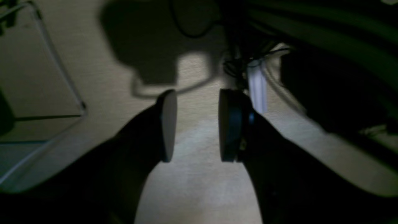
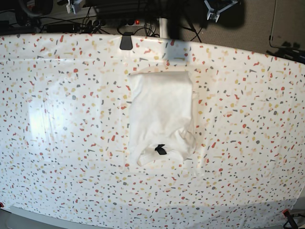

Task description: Fold the T-shirt properly

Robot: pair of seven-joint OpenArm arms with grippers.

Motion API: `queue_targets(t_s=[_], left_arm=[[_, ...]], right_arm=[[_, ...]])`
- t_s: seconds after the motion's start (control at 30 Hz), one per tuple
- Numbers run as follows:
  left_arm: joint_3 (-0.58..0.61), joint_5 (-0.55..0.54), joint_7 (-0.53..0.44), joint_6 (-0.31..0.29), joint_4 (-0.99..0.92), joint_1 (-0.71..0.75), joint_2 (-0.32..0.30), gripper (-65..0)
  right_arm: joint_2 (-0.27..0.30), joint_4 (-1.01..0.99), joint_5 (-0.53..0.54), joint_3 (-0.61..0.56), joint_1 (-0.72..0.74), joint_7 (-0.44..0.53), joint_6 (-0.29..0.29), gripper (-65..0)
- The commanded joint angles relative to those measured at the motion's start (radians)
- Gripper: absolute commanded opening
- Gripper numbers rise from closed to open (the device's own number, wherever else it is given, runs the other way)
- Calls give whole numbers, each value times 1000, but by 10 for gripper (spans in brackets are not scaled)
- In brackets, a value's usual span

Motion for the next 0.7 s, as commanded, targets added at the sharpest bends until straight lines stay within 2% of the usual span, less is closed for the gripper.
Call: queue_targets(t_s=[0.0,0.07,0.2,0.43,0.67], left_arm=[[0,5,-11,-2,-41,-11,-5,-429],[0,5,-22,-5,-121,-55,-5,-429],[0,4,-22,-5,-197,-91,-17,-429],[0,4,-22,-5,-198,-90,-26,-429],[0,5,-27,-5,-198,-91,-26,-429]], right_arm=[[14,-67,-21,-9,27,47,4,-423],[14,-219,-88,-27,106,110,-27,-423],[14,-375,-174,-55,219,121,-46,-423],[14,-382,-214,-200,283,94,-145,-423],[13,-382,-211,-328,294,106,-171,-423]])
